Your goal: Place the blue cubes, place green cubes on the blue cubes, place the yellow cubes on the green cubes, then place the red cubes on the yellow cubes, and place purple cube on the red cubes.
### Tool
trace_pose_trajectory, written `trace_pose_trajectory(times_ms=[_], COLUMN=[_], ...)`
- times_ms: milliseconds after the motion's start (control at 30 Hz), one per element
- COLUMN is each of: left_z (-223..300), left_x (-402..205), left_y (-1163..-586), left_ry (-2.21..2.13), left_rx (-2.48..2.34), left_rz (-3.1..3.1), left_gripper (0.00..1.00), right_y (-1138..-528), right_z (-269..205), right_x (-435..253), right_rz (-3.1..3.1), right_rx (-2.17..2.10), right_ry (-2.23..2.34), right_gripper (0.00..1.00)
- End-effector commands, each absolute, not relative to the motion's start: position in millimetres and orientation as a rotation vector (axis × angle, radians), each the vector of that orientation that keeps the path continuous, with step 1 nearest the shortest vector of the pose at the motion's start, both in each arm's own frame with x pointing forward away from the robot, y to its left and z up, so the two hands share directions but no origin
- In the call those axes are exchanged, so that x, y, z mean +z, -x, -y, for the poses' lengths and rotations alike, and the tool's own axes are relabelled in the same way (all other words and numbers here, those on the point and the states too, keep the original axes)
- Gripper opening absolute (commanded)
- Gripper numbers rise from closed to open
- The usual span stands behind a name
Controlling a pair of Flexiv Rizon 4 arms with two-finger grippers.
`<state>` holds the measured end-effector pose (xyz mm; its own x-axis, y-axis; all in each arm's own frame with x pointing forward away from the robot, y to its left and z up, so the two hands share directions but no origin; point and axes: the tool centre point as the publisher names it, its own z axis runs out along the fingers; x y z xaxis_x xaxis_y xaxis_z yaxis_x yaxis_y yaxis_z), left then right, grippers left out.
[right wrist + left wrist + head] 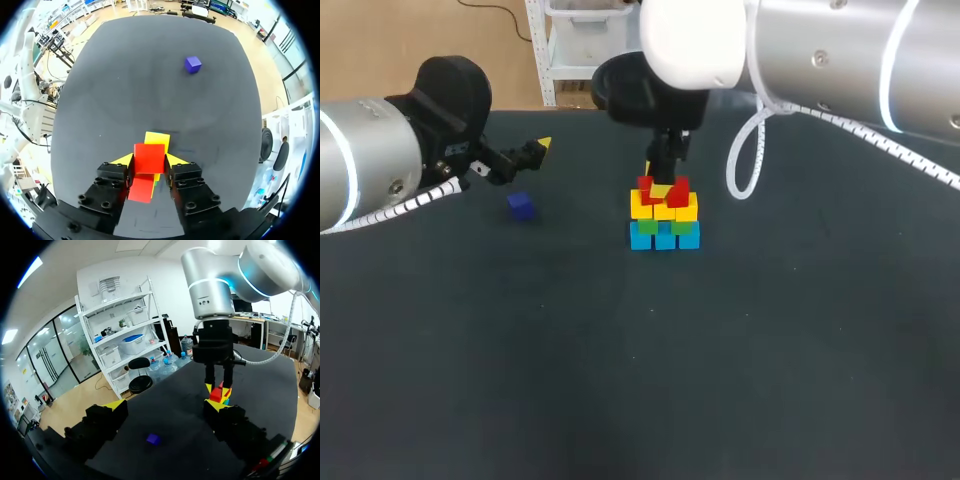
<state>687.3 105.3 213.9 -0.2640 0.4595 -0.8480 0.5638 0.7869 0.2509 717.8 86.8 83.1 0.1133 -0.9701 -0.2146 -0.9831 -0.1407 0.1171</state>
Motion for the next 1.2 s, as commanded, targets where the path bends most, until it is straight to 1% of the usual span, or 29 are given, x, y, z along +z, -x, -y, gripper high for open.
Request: trace_pose_trajectory(times_ms=[33,800,867,933,1067,1200], left_z=[-104,-104,-104,-104,-104,-104], left_x=[213,213,213,213,213,213], left_y=[-688,-688,-688,-688,-688,-688], left_ry=[-0.770,-0.770,-0.770,-0.770,-0.770,-0.770], left_rx=[-0.118,-0.118,-0.118,-0.118,-0.118,-0.118], left_rz=[-1.904,-1.904,-1.904,-1.904,-1.904,-1.904], left_gripper=[1.00,1.00,1.00,1.00,1.00,1.00], right_y=[-714,-705,-704,-704,-704,-704], right_z=[-85,-87,-89,-90,-89,-87], right_x=[84,84,85,86,88,89], right_rz=[-2.025,-2.073,-2.066,-2.064,-2.064,-2.071], right_rx=[0.371,0.353,0.354,0.355,0.350,0.344], right_ry=[2.295,2.230,2.231,2.232,2.229,2.223], right_gripper=[0.17,0.19,0.23,0.24,0.17,0.17])
